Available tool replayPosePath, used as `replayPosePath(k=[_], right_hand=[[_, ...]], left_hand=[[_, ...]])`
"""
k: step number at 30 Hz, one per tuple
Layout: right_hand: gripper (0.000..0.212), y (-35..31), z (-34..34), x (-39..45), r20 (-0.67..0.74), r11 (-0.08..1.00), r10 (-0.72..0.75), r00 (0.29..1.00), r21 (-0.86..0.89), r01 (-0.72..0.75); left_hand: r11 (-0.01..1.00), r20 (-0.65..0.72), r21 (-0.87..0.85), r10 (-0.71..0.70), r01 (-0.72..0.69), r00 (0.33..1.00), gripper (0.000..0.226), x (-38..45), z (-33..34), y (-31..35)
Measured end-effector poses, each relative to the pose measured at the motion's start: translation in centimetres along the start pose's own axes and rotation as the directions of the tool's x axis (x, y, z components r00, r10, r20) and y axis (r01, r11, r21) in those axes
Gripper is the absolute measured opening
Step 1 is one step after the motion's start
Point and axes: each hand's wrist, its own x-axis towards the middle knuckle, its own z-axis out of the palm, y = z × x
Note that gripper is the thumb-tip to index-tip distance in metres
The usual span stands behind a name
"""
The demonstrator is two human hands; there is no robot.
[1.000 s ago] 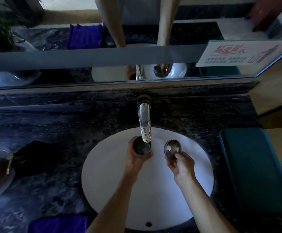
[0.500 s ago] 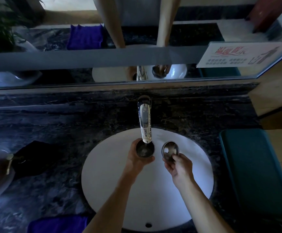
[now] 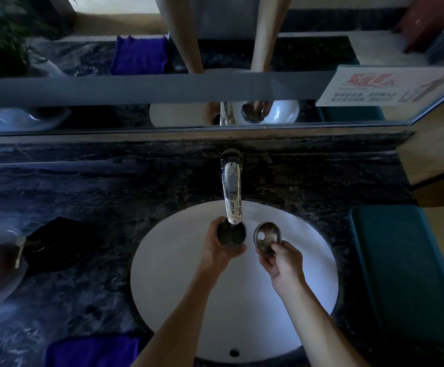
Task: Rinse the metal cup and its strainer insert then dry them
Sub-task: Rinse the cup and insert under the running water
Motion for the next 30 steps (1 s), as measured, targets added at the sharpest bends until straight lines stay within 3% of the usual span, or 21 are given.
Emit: replayPosePath(k=[15, 21, 27, 30], right_hand=[[0.021, 0.1, -0.7, 0.5, -0.028, 0.999, -0.037, 0.999, -0.038, 0.036], [0.014, 0.0, -1.0, 0.4, -0.014, 0.996, -0.061, 0.998, -0.064, 0.060], [0.018, 0.1, -1.2, 0.5, -0.025, 0.993, -0.084, 0.996, -0.082, 0.082], [0.016, 0.2, -1.3, 0.7, -0.026, 0.993, -0.081, 0.996, -0.082, 0.079]], left_hand=[[1.000, -0.070, 0.016, 0.022, -0.021, 0.997, 0.071, 0.2, -0.1, -0.6], [0.994, 0.032, 0.106, 0.038, -0.041, 0.999, 0.075, 0.6, -0.3, -0.8], [0.998, 0.007, 0.054, 0.025, -0.025, 1.000, 0.074, 0.5, -0.1, -0.7], [0.993, 0.026, -0.075, -0.093, 0.095, 0.995, 0.067, 0.1, -0.1, -0.6]])
